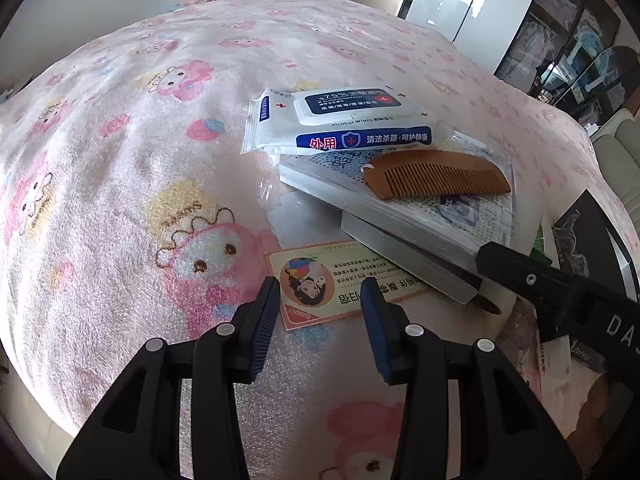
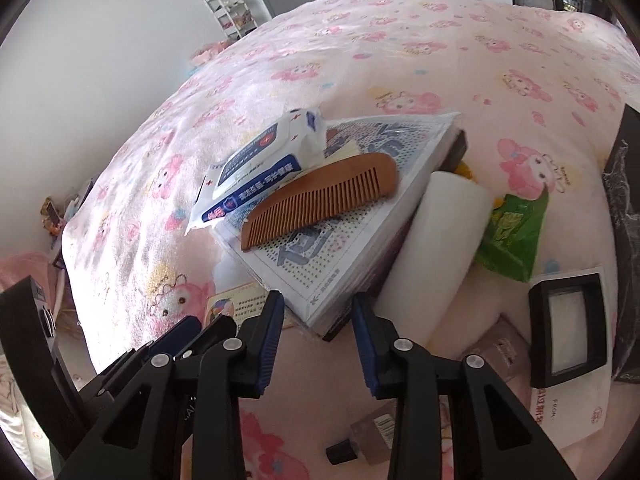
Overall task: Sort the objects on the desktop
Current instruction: 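Lower the right gripper onto the packaged cartoon diamond-painting kit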
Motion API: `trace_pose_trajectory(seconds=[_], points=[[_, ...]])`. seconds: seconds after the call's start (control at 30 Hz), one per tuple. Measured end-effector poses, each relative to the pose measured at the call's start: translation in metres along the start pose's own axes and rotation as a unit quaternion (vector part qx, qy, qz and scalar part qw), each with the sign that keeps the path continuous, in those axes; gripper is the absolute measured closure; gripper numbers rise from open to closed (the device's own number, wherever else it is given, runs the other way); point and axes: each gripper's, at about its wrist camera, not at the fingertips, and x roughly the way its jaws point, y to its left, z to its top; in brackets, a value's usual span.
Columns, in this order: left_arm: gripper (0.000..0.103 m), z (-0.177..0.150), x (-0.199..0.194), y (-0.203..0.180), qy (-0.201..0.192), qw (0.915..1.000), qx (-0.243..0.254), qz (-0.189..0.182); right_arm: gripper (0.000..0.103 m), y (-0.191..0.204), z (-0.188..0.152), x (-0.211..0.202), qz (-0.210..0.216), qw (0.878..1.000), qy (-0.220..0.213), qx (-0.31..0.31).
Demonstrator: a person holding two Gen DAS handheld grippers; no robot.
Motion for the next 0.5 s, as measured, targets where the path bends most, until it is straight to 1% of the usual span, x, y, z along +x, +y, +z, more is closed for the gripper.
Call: trace_pose_trajectory(seconds=[0.13,0.3,0.37,0.5], points=[[0.061,0.004,0.000,0.000,0.001,0.9999,-0.004,-0.009,0.086,-0.004,0.003,-0.010,-0.001,1.000,-0.010,-0.002],[0.061,0.017,0.000,0.000,0.007,0.9979,-0.026,-0.060,0.087,-0.011,0.007,-0.013,0.005,1.000,-0.012,0.011],[0.061,0.025,0.004,-0.002,0.009,0.9970,-0.030,-0.071,0.086,-0.014,0.008,-0.013,0.008,1.000,-0.013,0.017],[0.061,0.036,0.009,-0.002,-0.001,0.9984,-0.022,-0.051,0.085,-0.021,0.011,-0.014,0.013,0.999,-0.014,0.028]])
